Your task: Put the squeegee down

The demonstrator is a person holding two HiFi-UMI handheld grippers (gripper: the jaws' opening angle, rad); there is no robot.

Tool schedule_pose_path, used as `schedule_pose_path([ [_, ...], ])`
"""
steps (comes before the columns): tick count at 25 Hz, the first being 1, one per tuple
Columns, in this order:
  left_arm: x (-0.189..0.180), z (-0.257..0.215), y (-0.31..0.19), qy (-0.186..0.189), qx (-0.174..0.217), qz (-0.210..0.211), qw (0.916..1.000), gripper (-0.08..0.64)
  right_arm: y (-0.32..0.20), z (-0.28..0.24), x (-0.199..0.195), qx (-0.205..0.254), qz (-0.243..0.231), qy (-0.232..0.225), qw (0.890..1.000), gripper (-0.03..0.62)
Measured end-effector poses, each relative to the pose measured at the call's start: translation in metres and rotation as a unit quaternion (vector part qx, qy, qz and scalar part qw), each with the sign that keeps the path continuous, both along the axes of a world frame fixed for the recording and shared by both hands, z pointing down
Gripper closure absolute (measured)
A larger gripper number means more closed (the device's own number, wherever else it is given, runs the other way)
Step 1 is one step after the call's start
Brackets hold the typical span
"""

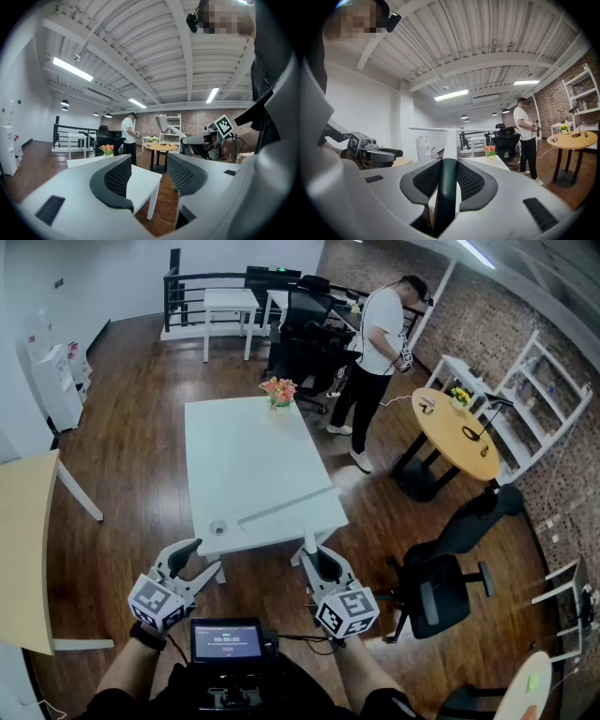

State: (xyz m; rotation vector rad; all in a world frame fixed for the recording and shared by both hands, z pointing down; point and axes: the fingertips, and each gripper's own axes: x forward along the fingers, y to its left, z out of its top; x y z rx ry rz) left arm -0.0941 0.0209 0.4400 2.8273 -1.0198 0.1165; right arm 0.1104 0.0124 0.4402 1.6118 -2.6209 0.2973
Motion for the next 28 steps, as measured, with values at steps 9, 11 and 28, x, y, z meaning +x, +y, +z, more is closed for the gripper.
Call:
schedule_pose_path([
  [9, -0.022, -0.002, -0.013, 0.003, 0.003, 0.028, 0.9996, 0.314, -0.011, -0.007, -0.026, 0.001, 0.027, -0.001, 1.0, 0.469],
  [11, -0.028, 0.005, -0.019, 0.001, 0.013, 0.033, 0.9994, 0.314, -0.013, -0.006, -0.034, 0.001, 0.028, 0.002, 1.0, 0.469],
  [28, -0.028, 0.016, -0.062, -0.008, 0.011, 0.048, 0.9988, 0.311, -0.08, 0.023, -0.039, -0.029, 0.029, 0.014, 0.999, 0.469],
])
